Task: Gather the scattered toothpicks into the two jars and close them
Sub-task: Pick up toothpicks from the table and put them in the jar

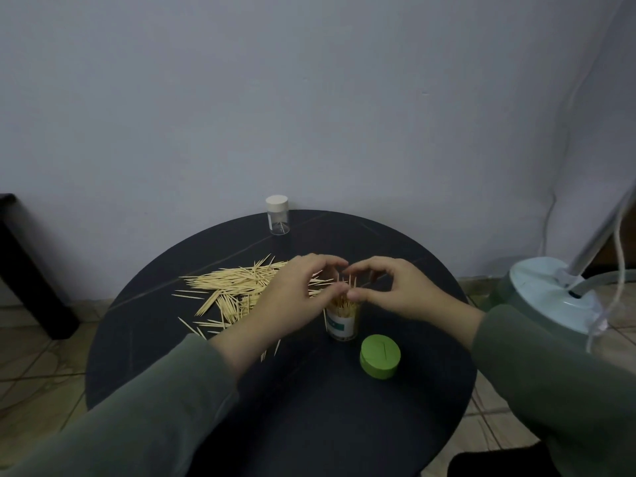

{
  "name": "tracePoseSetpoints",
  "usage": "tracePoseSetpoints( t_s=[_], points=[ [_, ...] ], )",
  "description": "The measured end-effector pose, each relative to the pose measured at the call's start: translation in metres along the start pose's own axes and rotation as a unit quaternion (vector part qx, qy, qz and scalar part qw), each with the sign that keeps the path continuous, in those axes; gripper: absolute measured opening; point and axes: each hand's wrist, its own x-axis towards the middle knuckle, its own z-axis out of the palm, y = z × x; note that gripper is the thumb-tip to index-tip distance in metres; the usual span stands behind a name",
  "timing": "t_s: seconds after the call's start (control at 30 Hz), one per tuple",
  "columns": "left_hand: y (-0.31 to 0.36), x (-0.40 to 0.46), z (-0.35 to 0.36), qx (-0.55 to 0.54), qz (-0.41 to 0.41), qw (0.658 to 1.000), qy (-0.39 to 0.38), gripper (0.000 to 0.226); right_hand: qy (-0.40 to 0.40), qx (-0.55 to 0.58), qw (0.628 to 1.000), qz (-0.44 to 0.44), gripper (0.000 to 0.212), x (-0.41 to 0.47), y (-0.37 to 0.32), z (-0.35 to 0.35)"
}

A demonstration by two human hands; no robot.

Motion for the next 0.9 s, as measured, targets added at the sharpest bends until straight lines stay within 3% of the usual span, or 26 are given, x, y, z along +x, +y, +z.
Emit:
tracePoseSetpoints(
  t_s=[0.27,0.4,0.5,0.6,0.77,0.9],
  points=[
    [0.009,-0.003,-0.021,0.095,0.022,0.987,-0.125,0.046,-0.087,-0.047,0.994,0.040,0.085,-0.003,0.009,-0.002],
    [0.017,-0.008,-0.021,0.114,0.033,0.973,-0.196,0.052,-0.081,-0.027,0.996,0.021,0.066,-0.005,0.006,0.001],
    [0.015,-0.009,-0.017,0.186,0.054,0.953,-0.231,0.053,-0.072,-0.025,0.997,0.015,0.051,-0.004,0.003,0.002],
    [0.013,-0.009,-0.016,0.216,0.063,0.951,-0.211,0.049,-0.075,-0.031,0.996,0.019,0.051,-0.003,0.004,0.002],
    [0.015,-0.011,-0.017,0.171,0.054,0.971,-0.157,0.059,-0.076,-0.035,0.996,0.010,0.058,-0.004,0.004,0.002],
    [0.020,-0.015,-0.014,0.192,0.049,0.954,-0.227,0.061,-0.087,-0.021,0.996,-0.014,0.042,-0.004,0.003,0.004]
  ],
)
